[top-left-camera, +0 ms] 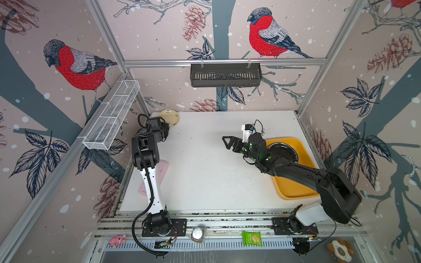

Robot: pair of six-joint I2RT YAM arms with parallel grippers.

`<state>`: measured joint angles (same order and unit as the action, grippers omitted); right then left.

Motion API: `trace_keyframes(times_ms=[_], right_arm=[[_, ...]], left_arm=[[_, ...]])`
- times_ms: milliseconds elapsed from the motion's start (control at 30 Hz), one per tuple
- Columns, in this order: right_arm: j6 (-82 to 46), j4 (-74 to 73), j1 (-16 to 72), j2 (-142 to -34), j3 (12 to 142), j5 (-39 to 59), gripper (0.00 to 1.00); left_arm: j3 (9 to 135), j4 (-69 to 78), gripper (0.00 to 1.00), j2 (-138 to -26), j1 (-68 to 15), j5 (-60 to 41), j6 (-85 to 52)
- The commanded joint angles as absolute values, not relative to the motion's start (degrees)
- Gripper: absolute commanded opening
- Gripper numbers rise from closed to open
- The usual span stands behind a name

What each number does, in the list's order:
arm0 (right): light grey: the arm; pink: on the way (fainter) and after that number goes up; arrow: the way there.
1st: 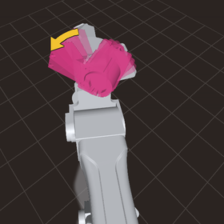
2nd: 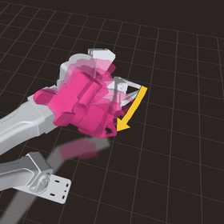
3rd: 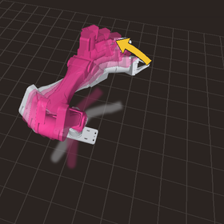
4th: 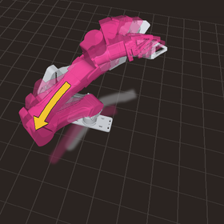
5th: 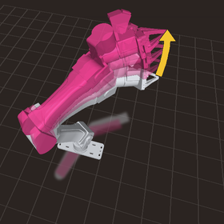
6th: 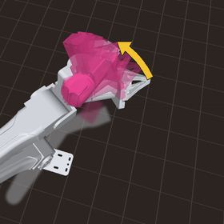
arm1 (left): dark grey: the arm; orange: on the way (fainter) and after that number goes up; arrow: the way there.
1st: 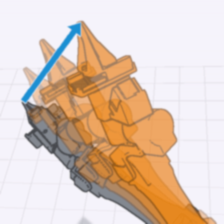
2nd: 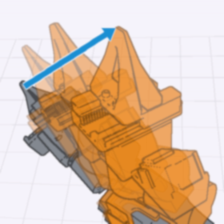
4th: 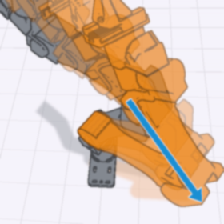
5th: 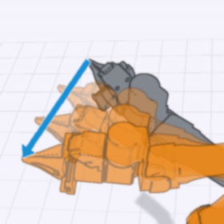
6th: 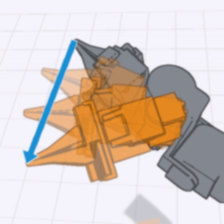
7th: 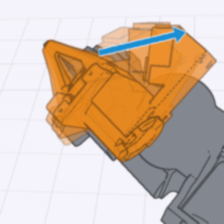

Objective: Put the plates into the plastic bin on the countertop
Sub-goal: 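Lower the left gripper onto the cream plate's edge and grasp it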

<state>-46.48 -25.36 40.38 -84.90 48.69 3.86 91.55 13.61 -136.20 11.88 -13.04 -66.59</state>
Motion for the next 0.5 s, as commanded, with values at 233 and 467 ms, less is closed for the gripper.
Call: trace_keyframes(times_ms=[233,467], right_arm=[[-47.43,-26.28,40.42,-82.58,46.61,1.87,1.0],[-47.64,-25.93,40.42,-82.13,45.89,1.37,1.0]], left_arm=[[89.57,6.83,0.04,-136.23,11.87,-14.06,-67.76],[88.27,7.86,0.04,-134.73,11.87,-14.33,-66.62]])
